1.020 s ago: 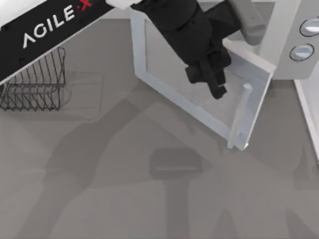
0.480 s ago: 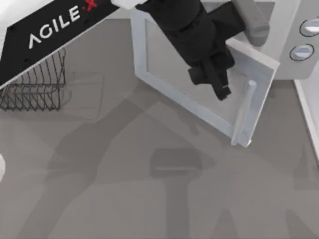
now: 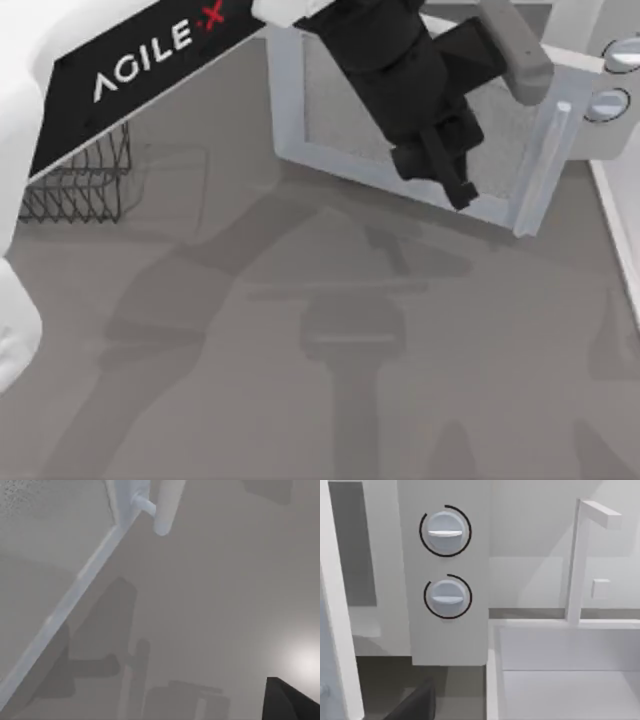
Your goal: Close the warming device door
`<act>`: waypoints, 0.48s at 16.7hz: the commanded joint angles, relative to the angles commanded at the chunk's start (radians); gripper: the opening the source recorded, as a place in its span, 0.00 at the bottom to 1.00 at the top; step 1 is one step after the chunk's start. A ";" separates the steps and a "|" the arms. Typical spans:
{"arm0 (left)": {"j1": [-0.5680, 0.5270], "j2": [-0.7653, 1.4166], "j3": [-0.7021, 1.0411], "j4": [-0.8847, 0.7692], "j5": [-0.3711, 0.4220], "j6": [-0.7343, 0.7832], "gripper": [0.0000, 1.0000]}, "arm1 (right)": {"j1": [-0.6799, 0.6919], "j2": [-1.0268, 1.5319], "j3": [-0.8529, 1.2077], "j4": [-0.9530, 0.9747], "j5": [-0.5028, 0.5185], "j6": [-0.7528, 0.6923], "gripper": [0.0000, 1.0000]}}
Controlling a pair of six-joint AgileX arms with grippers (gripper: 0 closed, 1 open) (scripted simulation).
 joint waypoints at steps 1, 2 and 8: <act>-0.001 -0.001 0.016 0.009 -0.005 0.000 0.00 | 0.000 0.000 0.000 0.000 0.000 0.000 1.00; -0.001 -0.002 0.029 0.018 -0.010 0.000 0.00 | 0.000 0.000 0.000 0.000 0.000 0.000 1.00; -0.009 0.006 0.038 0.016 -0.005 0.003 0.00 | 0.000 0.000 0.000 0.000 0.000 0.000 1.00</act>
